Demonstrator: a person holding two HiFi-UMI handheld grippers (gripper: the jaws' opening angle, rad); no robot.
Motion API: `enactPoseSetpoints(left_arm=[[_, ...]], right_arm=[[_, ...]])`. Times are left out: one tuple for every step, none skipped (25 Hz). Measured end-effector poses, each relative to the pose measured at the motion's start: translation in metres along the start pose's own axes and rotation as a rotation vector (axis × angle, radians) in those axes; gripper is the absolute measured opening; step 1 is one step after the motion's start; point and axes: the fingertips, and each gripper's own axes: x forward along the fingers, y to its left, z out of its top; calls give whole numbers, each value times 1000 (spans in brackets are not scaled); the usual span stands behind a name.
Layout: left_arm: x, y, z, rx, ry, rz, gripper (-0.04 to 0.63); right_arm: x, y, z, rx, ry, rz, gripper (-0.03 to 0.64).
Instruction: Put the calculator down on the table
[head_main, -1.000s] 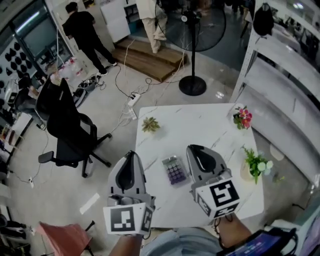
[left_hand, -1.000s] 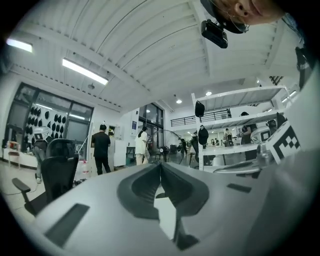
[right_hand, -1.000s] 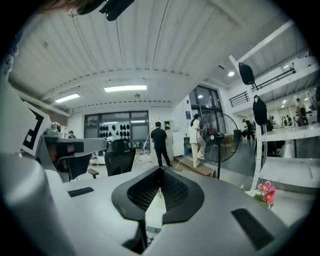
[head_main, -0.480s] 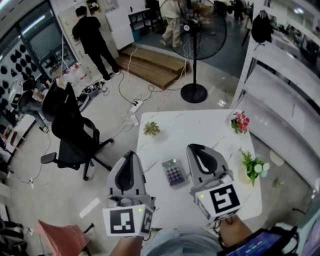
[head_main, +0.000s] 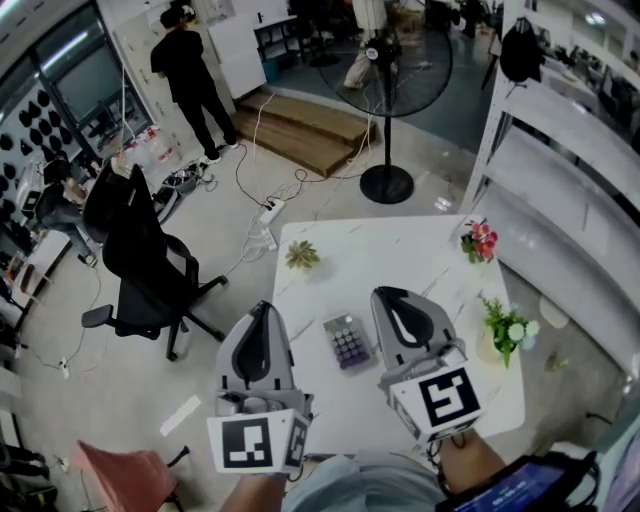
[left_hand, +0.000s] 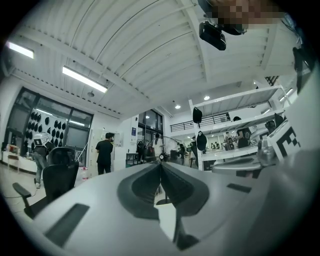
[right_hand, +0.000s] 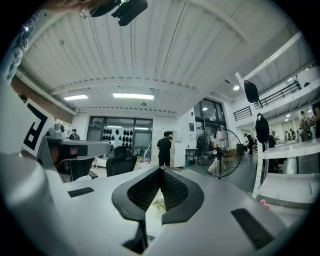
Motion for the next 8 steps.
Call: enactPoseSetpoints(left_arm=[[0,1,0,-1,1,0,8],[0,2,-1,-2,2,0,8],[1,2,-1,-3,2,-1,8],[1,3,-1,-4,2,-2,8],[2,4,-2,-4,2,-2,8],[2,5,-2,-4,2,-2,8],[2,6,-2,-4,3,-2,8],[2,7,-3,-4,3,-2,8]], right_arm=[[0,1,0,0,-1,1,17],[1,1,0,0,-1,1,17],[2,2,0,1,-1,1,17],[3,2,0,2,0,0,17],[3,3,0,2,1,-1,17],[4,3,0,1,1,-1,17],[5,4,-1,0,1,-2,17],[6,4,-1,-1,1,-3,17]])
